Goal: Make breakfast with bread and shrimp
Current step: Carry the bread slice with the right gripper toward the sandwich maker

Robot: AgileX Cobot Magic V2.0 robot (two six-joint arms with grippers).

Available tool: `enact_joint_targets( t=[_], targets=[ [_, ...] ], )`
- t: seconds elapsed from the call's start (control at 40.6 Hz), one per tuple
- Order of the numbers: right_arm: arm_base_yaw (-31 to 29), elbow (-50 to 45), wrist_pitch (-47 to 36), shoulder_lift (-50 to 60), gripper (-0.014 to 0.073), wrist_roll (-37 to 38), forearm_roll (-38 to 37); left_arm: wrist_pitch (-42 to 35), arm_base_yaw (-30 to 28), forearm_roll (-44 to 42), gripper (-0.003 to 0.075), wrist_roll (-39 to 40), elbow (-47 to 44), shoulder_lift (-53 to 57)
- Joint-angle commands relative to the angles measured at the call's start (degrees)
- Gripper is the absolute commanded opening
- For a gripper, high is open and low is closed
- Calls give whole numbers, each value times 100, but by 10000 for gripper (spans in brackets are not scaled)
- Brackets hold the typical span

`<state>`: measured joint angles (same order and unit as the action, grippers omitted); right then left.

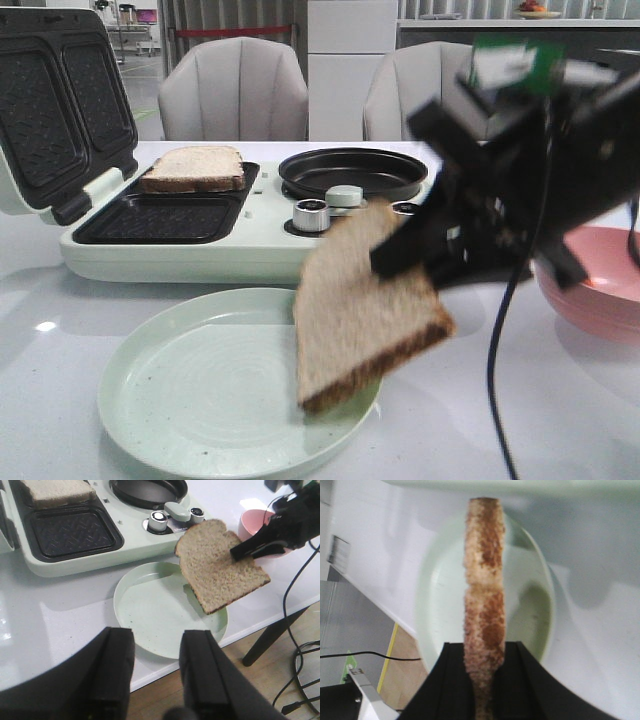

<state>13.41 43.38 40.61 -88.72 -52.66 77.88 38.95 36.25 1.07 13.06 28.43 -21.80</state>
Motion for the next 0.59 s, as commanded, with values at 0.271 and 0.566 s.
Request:
enact_joint_targets(
  t=[0.271, 0.566],
  targets=[
    [128, 1492, 64, 853, 52, -89, 575, -483, -20, 10, 309, -9, 167, -46],
    [1037, 3181, -612, -701, 52, -89, 855, -856, -20, 10, 309, -9, 167, -46]
  ],
)
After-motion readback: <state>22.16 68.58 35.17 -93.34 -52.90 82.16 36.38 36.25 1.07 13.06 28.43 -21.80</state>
